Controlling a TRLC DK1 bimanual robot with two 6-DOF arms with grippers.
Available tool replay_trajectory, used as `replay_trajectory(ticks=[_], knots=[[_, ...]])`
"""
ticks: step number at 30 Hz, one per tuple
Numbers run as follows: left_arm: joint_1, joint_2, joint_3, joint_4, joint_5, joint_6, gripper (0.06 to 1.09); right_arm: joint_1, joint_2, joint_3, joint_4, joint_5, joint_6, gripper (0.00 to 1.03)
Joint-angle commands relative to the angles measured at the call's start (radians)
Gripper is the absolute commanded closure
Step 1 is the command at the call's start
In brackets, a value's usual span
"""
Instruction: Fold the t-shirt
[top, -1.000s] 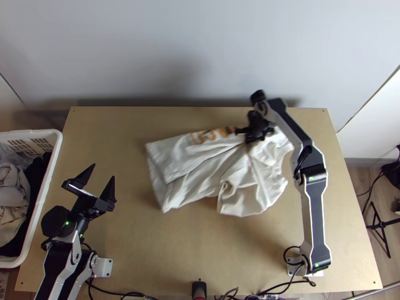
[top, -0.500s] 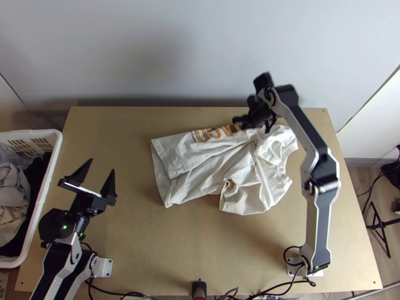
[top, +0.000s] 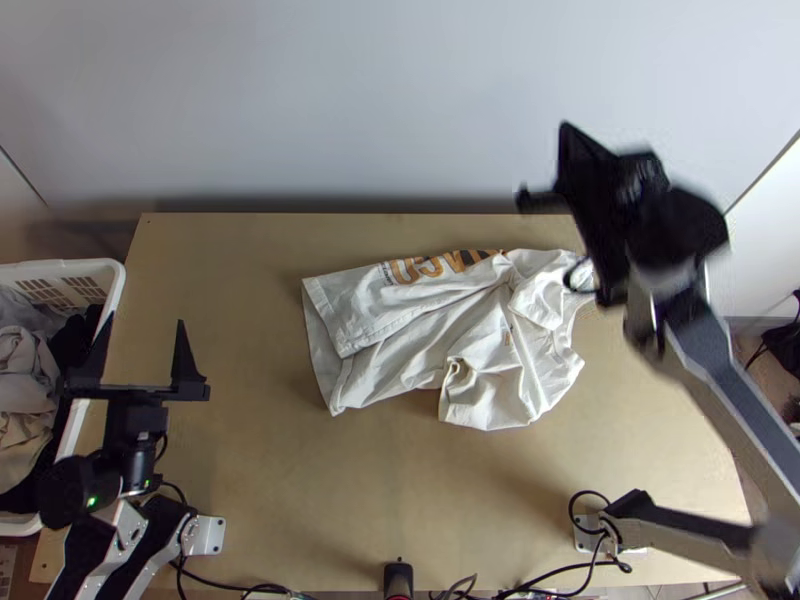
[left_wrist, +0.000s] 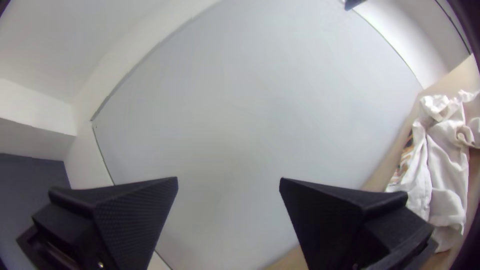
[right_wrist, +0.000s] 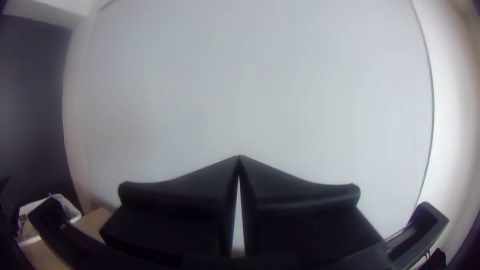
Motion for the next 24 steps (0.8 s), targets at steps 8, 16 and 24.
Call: replay_trajectory(ticks=[8,16,24], knots=[[-0.092,-0.182,-0.126,0.219,-0.158,-0.253,0.10,0.008,-0.607,-0.871,0.774,0.172,-0.277,1.00],[-0.078,-0.257,-0.255,0.251,-0.171,-0.402,0.10,-0.017,-0.874,-1.264,0.863,0.119,-0.255,1.00],[-0.029,-0.260,-0.257,0.093,-0.174,-0.741,0.10,-0.023,-0.950,-1.316,0.699,0.106,-0.153,1.00]])
